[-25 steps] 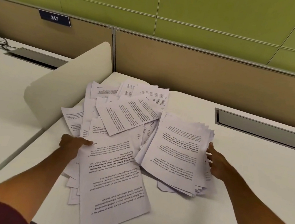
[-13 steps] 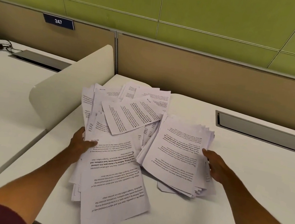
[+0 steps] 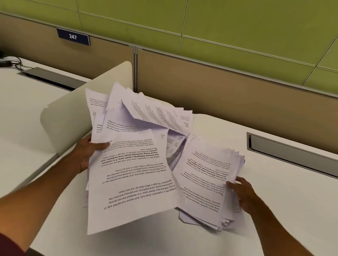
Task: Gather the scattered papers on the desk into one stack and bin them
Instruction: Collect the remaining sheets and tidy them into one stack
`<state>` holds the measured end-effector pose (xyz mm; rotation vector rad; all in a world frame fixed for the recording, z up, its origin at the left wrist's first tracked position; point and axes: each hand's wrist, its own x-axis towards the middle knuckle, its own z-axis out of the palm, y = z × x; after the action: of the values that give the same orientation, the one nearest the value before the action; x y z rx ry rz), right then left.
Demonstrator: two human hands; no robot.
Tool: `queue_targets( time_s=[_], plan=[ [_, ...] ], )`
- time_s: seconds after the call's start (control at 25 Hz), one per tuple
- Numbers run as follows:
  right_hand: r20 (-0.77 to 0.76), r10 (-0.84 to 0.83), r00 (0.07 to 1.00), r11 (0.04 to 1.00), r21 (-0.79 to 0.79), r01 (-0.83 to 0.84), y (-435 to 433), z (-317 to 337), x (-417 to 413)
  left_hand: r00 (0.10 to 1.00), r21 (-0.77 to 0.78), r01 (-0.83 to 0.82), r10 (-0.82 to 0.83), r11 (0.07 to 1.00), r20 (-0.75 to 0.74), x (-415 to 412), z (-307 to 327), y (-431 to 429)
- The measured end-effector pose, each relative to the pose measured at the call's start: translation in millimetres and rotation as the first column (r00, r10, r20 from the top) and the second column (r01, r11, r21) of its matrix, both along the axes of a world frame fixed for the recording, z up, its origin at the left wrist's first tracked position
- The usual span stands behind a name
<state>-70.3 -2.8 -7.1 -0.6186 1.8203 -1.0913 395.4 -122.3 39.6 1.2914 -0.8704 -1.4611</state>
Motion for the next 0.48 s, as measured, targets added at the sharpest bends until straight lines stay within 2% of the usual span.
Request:
queue_targets(
  time_s=[0.16, 0.24, 0.36, 0.48],
  plan=[
    [0.005, -0.007, 1.000, 1.000, -0.005, 0.007, 1.3, 1.0, 3.6, 0.989, -0.002, 0.045, -0.045, 0.999, -0.140, -18.6, 0.2, 9.6],
    [0.015, -0.006, 1.000, 1.000, -0.020, 0.006, 2.4, 3.3, 6.0, 0.978, -0.002, 0.121, -0.120, 0.993, -0.173, -39.9, -4.1, 23.8],
    [0.050, -0.028, 0.998, 1.000, -0.003, 0.028, 3.3, 6.6, 10.3, 0.953, 0.085, 0.300, -0.295, 0.950, -0.073, -71.6, -18.8, 45.8],
    [0.097, -0.036, 0.995, 0.999, 0.015, 0.035, 5.2, 5.3, 11.0, 0.855, 0.255, 0.494, -0.518, 0.831, 0.034, -94.7, -30.6, 57.7]
  ],
)
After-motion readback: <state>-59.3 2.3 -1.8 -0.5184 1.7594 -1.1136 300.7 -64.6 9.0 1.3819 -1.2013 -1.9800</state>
